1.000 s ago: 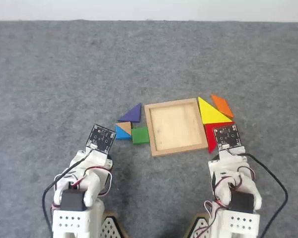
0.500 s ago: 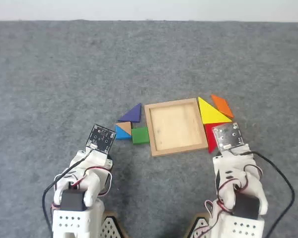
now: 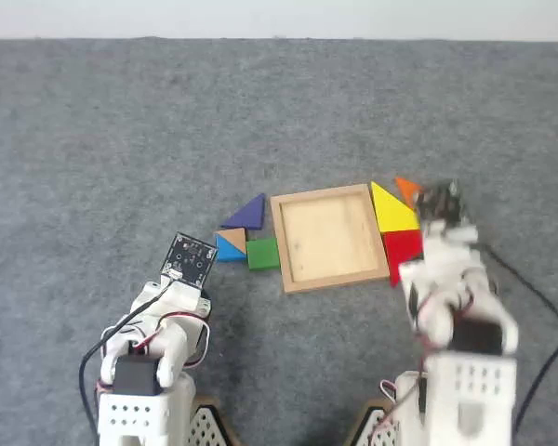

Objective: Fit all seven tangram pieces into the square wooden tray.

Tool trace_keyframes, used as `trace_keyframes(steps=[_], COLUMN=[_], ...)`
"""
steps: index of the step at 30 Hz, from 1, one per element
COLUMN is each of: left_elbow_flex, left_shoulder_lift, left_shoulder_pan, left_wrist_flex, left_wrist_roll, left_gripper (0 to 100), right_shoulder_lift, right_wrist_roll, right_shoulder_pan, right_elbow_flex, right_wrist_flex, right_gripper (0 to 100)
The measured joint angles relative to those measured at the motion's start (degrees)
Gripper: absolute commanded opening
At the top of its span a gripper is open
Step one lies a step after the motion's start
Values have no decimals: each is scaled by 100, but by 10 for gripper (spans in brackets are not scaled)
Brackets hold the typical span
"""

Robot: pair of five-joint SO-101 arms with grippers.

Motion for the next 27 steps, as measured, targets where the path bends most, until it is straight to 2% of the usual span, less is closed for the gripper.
trace_keyframes(steps=[6, 11, 14, 18, 27], left_elbow_flex=[0, 0, 0, 0, 0], left_shoulder_lift=[0, 0, 0, 0, 0], left_shoulder_pan=[0, 0, 0, 0, 0], left_wrist_flex=[0, 0, 0, 0, 0], left_wrist_roll=[0, 0, 0, 0, 0], left_gripper=[65, 65, 65, 65, 65], right_shoulder_lift=[2989, 5327, 6409, 7411, 8607], right_wrist_roll=[-334, -325, -70, 299, 343], right_shoulder_pan=[-53, -352, -598, -782, -958], right_elbow_flex=[-1802, -3270, -4053, -4738, -5178], right_wrist_flex=[-264, -273, -273, -273, -475], right_gripper=[59, 159, 214, 232, 234])
